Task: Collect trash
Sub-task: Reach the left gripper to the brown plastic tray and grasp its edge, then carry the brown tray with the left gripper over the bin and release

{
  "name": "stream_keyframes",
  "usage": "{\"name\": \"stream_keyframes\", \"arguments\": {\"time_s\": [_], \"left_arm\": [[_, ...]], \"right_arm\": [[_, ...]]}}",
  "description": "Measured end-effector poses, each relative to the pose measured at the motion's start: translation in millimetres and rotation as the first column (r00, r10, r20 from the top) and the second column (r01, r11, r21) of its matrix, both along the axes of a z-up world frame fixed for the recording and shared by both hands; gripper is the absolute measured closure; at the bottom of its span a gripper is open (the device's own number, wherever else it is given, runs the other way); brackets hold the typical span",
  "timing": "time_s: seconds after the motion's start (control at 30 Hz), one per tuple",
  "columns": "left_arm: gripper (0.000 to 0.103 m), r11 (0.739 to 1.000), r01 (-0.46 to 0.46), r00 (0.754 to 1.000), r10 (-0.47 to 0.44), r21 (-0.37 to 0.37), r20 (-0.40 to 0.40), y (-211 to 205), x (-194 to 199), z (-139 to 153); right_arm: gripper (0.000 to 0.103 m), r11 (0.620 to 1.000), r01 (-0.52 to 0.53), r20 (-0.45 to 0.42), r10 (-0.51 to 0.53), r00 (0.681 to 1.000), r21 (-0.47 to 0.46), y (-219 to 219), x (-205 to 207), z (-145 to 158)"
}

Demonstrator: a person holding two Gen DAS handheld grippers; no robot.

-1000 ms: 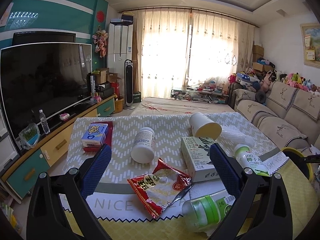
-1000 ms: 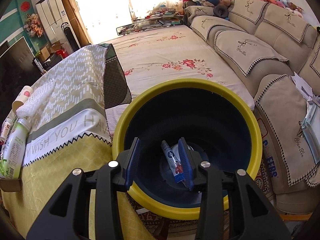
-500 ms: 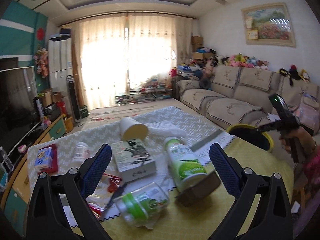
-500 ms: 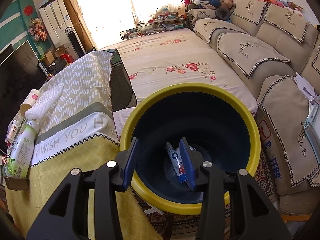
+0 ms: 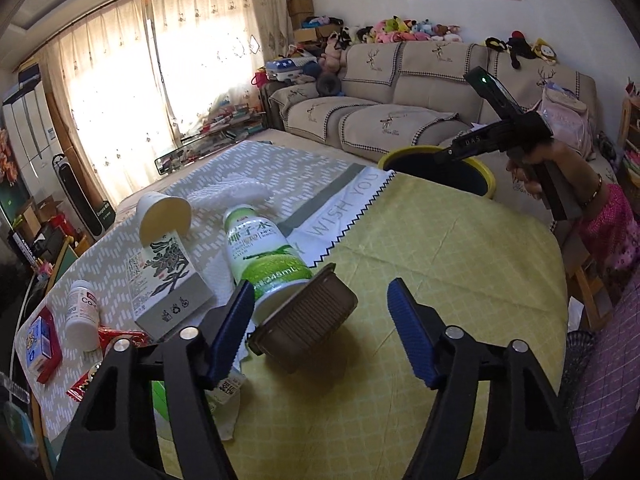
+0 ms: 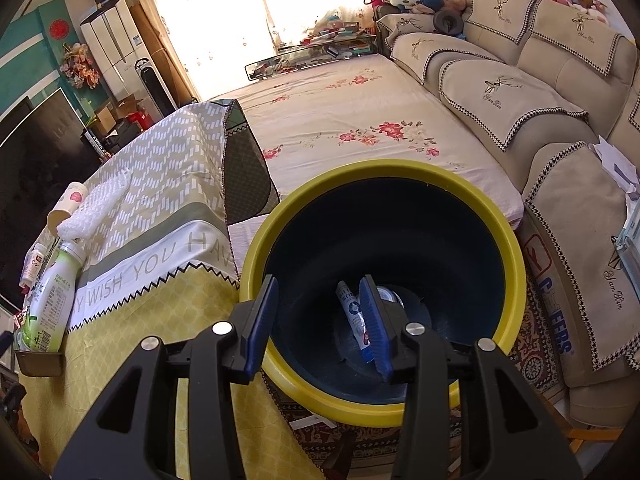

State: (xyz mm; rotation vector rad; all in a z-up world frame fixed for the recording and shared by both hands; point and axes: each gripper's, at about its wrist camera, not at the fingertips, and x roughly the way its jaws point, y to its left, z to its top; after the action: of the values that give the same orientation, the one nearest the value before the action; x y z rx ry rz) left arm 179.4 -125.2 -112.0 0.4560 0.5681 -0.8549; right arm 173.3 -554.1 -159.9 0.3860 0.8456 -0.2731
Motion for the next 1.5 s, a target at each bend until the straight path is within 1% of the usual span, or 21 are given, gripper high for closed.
{"name": "stream_keyframes", "arguments": {"time_s": [0.13, 0.2, 0.3, 0.37, 0.47, 0.5, 0.53, 0.57, 0.63, 0.67, 0.7, 0.8, 0.9, 1.0, 1.23, 1.37, 1.5], "left_arm": [[0.04, 0.999, 0.031, 1.0, -0.03, 0.031, -0.002, -2, -11, 0], [0.04, 0.998, 0.057, 0.998, -0.056, 0.04, -0.018, -4, -16, 1], [0.043, 0.992, 0.097, 0.995, -0.094, 0.079, -0.043, -10, -23, -3], [0.044, 0.987, 0.119, 0.991, -0.112, 0.104, -0.074, -15, -24, -8], [0.044, 0.987, 0.124, 0.985, -0.11, 0.103, -0.135, -19, -19, -15], [0.047, 0.987, 0.122, 0.983, -0.107, 0.1, -0.147, -20, -17, -17], [0.054, 0.988, 0.12, 0.982, -0.104, 0.099, -0.155, -22, -15, -19], [0.057, 0.988, 0.116, 0.982, -0.099, 0.1, -0.163, -24, -15, -21], [0.077, 0.988, 0.11, 0.98, -0.089, 0.109, -0.179, -28, -13, -24], [0.08, 0.987, 0.112, 0.977, -0.088, 0.113, -0.196, -29, -12, -27], [0.087, 0.986, 0.109, 0.975, -0.082, 0.122, -0.207, -31, -10, -30], [0.093, 0.983, 0.096, 0.973, -0.06, 0.156, -0.221, -36, -9, -37], [0.095, 0.983, 0.079, 0.975, -0.041, 0.167, -0.219, -38, -10, -38], [0.097, 0.986, 0.048, 0.975, -0.011, 0.16, -0.223, -39, -10, -38], [0.098, 0.994, -0.009, 0.976, 0.033, 0.111, -0.217, -50, -12, -27], [0.098, 0.996, -0.01, 0.976, 0.03, 0.092, -0.214, -59, -15, -16], [0.098, 0.998, 0.015, 0.98, -0.003, 0.061, -0.198, -72, -19, -5]], "right_arm": [[0.062, 1.0, 0.0, 0.0, 0.0, 1.0, 0.011, -2, 0, -3], [0.062, 1.0, -0.003, -0.001, 0.003, 1.0, 0.015, -2, 0, -4], [0.062, 1.0, -0.011, -0.001, 0.011, 1.0, 0.022, -2, 1, -6], [0.061, 1.0, -0.015, -0.001, 0.015, 1.0, 0.024, -1, 1, -6], [0.061, 0.999, -0.019, 0.0, 0.019, 1.0, 0.027, -2, 1, -7], [0.061, 0.999, -0.018, 0.002, 0.018, 1.0, 0.028, -2, 1, -7], [0.061, 0.999, -0.018, 0.003, 0.017, 1.0, 0.029, -3, 0, -6], [0.061, 0.999, -0.016, 0.004, 0.016, 1.0, 0.03, -3, 0, -6], [0.061, 0.999, -0.014, 0.005, 0.014, 1.0, 0.032, -5, -1, -7], [0.061, 0.999, -0.014, 0.005, 0.014, 1.0, 0.033, -5, -1, -7], [0.061, 0.999, -0.015, 0.005, 0.015, 1.0, 0.034, -5, -1, -7], [0.061, 0.999, -0.015, 0.005, 0.015, 1.0, 0.036, -5, -1, -8], [0.061, 0.999, -0.016, 0.008, 0.016, 1.0, 0.038, -5, -1, -8], [0.061, 0.999, -0.017, 0.011, 0.017, 1.0, 0.042, -6, -2, -7], [0.061, 0.999, -0.017, 0.027, 0.016, 1.0, 0.047, -9, -6, -3], [0.061, 0.999, -0.013, 0.039, 0.011, 0.999, 0.05, -13, -11, 0], [0.061, 0.998, -0.008, 0.053, 0.005, 0.999, 0.058, -19, -16, 3]]}}
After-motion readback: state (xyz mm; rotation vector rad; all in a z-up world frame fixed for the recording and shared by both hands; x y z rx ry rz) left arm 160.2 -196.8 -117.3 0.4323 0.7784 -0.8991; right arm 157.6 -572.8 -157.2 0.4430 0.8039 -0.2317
